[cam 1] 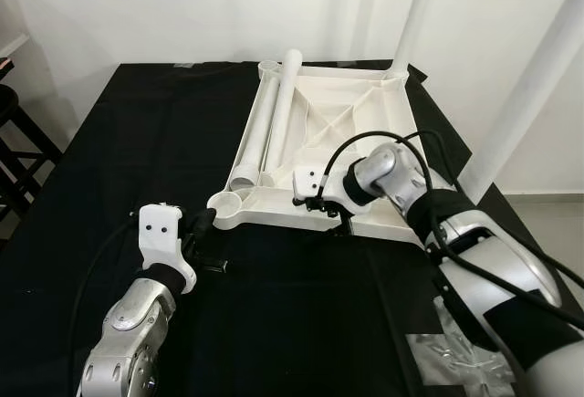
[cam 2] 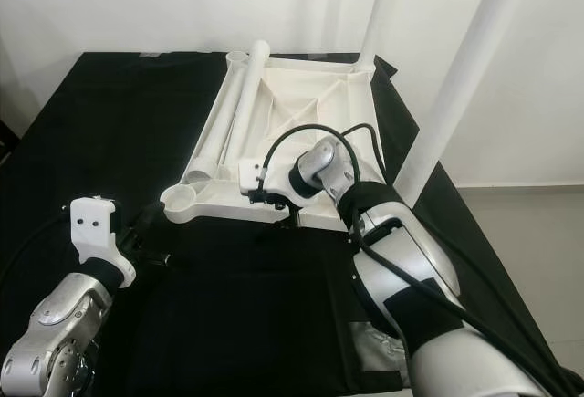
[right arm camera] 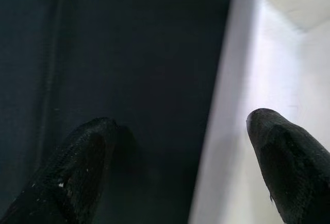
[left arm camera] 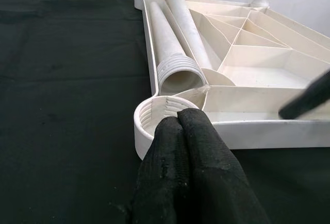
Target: Building children table
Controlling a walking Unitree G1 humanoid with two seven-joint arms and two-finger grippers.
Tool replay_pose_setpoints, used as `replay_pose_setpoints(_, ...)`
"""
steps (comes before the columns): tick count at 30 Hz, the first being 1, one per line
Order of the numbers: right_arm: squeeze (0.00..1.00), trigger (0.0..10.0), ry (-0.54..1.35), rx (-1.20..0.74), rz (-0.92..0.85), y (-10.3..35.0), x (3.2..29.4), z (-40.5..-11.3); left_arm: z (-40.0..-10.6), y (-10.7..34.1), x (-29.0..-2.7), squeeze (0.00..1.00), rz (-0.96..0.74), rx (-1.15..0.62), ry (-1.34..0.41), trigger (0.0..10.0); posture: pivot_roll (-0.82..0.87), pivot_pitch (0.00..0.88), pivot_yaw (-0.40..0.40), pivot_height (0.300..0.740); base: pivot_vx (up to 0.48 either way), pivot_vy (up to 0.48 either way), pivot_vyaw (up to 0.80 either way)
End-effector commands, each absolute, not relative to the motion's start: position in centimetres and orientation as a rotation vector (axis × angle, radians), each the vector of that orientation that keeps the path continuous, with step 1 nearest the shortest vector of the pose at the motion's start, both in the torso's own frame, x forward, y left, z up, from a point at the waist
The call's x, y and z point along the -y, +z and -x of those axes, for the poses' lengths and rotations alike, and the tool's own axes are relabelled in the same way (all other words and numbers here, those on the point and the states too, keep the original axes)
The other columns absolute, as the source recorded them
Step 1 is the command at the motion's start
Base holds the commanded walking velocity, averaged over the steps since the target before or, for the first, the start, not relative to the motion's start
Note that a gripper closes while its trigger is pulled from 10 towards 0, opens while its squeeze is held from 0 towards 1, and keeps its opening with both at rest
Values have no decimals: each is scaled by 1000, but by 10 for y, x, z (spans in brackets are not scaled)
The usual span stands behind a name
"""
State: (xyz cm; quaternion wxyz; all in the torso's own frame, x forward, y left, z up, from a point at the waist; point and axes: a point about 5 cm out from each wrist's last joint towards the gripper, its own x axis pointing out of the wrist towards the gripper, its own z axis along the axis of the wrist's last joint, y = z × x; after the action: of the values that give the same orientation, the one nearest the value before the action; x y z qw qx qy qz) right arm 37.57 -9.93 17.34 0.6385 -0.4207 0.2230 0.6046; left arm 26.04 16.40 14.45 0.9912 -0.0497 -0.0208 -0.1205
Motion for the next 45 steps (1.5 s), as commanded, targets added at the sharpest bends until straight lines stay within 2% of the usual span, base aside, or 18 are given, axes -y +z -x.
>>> replay_pose_setpoints(1,0,10000,1425,-545,960,165,98,-371,-260,142,-163,0,114,24,-241,10000,9,116,-15,740,0,0,0)
replay_pose_setpoints(8,0,10000,1713,-605,858,162,99,-354,-261,142,-163,0,114,22,-241,10000,9,114,-15,740,0,0,0)
replay_pose_setpoints(11,0,10000,1748,-619,862,163,103,-352,-261,141,-163,0,115,22,-241,10000,6,113,-15,740,0,0,0)
replay_pose_setpoints(20,0,10000,1774,-680,1009,162,126,-348,-262,141,-164,0,119,23,-238,10000,0,110,-16,740,0,0,0)
replay_pose_setpoints(25,0,10000,1810,-672,1109,161,143,-333,-263,140,-164,0,122,24,-238,10000,-9,105,-15,740,0,0,0)
replay_pose_setpoints(27,0,10000,1810,-672,1109,161,143,-333,-263,140,-164,0,122,24,-238,10000,-9,105,-15,740,0,0,0)
replay_pose_setpoints(37,0,10000,1935,-624,1061,165,147,-296,-265,140,-164,0,121,26,-243,10000,-14,98,-10,740,0,0,0)
replay_pose_setpoints(43,0,10000,1869,-534,1032,173,139,-308,-265,141,-164,0,106,27,-257,10000,-9,91,-7,740,0,0,0)
replay_pose_setpoints(45,0,10000,1771,-423,948,187,129,-320,-264,143,-163,0,56,32,-291,10000,-3,87,-10,740,0,0,0)
